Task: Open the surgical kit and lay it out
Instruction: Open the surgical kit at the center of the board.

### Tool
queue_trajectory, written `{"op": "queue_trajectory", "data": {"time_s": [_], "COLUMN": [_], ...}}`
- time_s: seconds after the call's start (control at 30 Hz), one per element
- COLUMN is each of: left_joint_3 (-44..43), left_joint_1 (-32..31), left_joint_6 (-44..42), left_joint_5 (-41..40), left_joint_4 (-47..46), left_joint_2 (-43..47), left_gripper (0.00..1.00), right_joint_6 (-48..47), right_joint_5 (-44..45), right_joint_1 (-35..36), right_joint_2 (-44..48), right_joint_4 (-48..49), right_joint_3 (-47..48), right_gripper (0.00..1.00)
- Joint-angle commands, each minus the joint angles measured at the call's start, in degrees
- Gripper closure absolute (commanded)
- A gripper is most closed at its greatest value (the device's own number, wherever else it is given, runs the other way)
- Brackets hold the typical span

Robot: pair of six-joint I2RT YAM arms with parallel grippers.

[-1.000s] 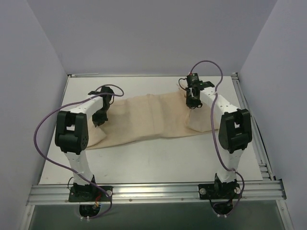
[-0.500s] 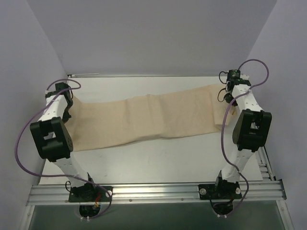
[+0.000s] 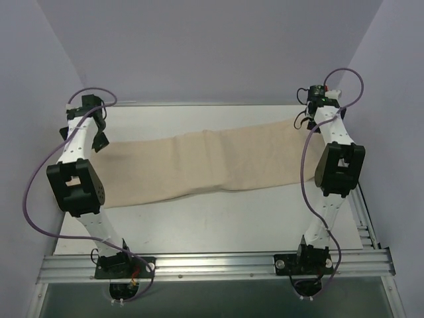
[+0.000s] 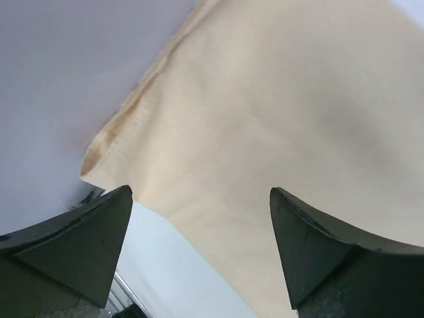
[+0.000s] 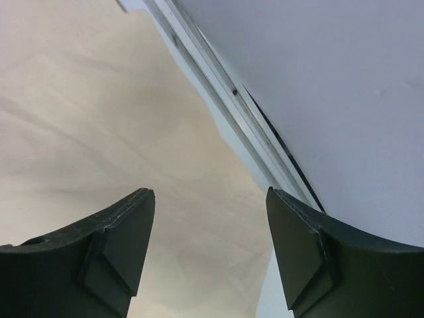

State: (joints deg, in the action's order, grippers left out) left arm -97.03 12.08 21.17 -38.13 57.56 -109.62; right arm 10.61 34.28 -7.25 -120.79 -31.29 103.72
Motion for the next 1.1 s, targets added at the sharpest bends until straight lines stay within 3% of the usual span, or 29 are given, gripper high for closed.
{"op": "queue_trajectory", "data": {"time_s": [0.0,0.1,0.13,0.17,0.2,0.23,0.27,0.3,0.37,0.63,1.07], "left_joint_3": [-4.1,2.7,5.2,7.2,8.4,9.5,9.6,9.4,7.7,4.8,-11.7], "left_joint_1": [-6.4,-10.2,-10.8,-10.8,-10.6,-10.5,-10.4,-10.1,-9.5,-9.0,-8.6], "left_joint_6": [3.9,6.4,7.0,7.5,7.9,8.2,7.4,7.0,6.3,5.6,3.1], "left_joint_5": [1.8,9.9,11.9,16.5,17.6,18.3,19.4,19.9,20.9,24.3,26.4], "left_joint_4": [6.0,2.3,0.8,-2.2,-2.6,-3.2,-4.5,-4.7,-4.1,-7.2,-2.5], "left_joint_2": [5.0,7.4,8.5,8.5,8.0,6.6,5.6,4.4,0.1,-11.5,-25.4], "left_gripper": [0.06,0.00,0.10,0.22,0.54,0.73,0.87,0.98,0.98,0.98,0.98], "right_joint_6": [1.2,0.2,1.0,1.9,2.9,3.9,4.1,4.4,5.4,6.9,9.2], "right_joint_5": [0.3,-7.5,-12.8,-14.6,-15.9,-20.4,-22.9,-24.5,-29.0,-31.0,-31.1], "right_joint_1": [4.2,6.9,6.9,6.9,6.9,6.9,6.7,6.2,5.6,1.9,-5.0], "right_joint_2": [3.5,4.0,4.2,4.6,4.8,4.4,4.2,3.6,1.8,1.2,5.0], "right_joint_4": [-3.9,-2.0,-0.9,0.1,2.3,3.6,4.9,6.8,8.1,13.1,17.0], "right_joint_3": [5.6,5.4,3.0,1.6,0.2,-1.8,-2.7,-3.3,-4.2,-15.8,-35.2], "right_gripper": [0.32,0.38,0.44,0.50,0.61,0.68,0.75,0.89,1.00,1.00,1.00]}}
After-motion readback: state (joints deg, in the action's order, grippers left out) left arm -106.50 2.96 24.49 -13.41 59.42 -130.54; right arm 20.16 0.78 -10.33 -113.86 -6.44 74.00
